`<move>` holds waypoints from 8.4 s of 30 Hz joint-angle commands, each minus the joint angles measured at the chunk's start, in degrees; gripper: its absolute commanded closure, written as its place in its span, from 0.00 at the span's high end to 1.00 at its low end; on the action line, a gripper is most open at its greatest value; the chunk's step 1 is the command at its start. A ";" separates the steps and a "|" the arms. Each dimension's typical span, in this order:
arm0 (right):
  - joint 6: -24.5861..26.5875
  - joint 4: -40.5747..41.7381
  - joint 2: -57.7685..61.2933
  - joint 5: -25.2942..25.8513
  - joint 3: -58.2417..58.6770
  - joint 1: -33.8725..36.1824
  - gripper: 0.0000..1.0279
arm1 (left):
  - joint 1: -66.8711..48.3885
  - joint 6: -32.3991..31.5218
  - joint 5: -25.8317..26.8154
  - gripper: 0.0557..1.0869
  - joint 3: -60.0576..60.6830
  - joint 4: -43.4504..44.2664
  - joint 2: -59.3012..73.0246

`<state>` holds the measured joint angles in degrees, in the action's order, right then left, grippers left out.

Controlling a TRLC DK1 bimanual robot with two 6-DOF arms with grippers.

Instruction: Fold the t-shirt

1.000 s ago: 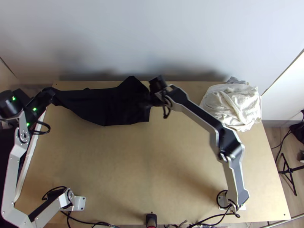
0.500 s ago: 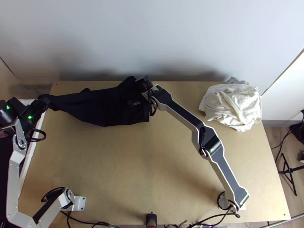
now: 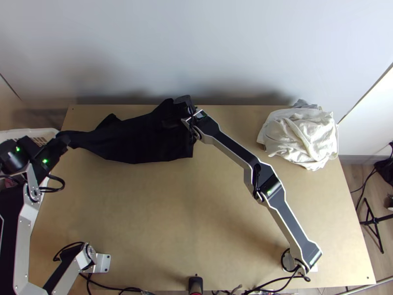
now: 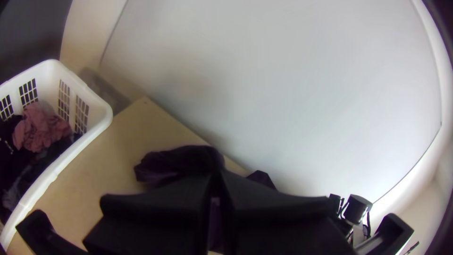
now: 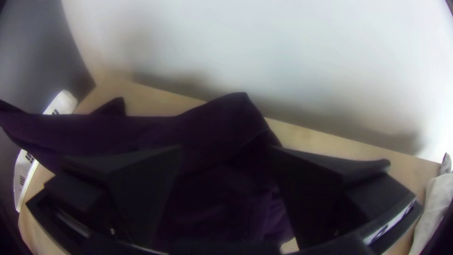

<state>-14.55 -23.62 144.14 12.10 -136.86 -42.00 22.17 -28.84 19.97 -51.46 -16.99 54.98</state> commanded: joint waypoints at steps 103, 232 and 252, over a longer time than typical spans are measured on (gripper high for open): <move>1.89 -22.00 -4.13 -0.85 7.04 0.87 0.81 | -2.05 4.41 0.34 0.07 11.74 -1.73 -20.70; 27.99 42.34 -32.34 22.00 13.81 31.89 0.03 | -22.44 8.36 -41.06 0.04 -52.07 23.94 40.38; 43.29 57.45 -22.67 28.86 8.27 34.79 0.03 | -21.73 10.47 -48.27 0.04 -54.71 27.80 49.70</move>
<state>24.82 31.55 121.23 37.69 -132.94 -8.16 0.86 -19.03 -26.52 -113.19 9.63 105.49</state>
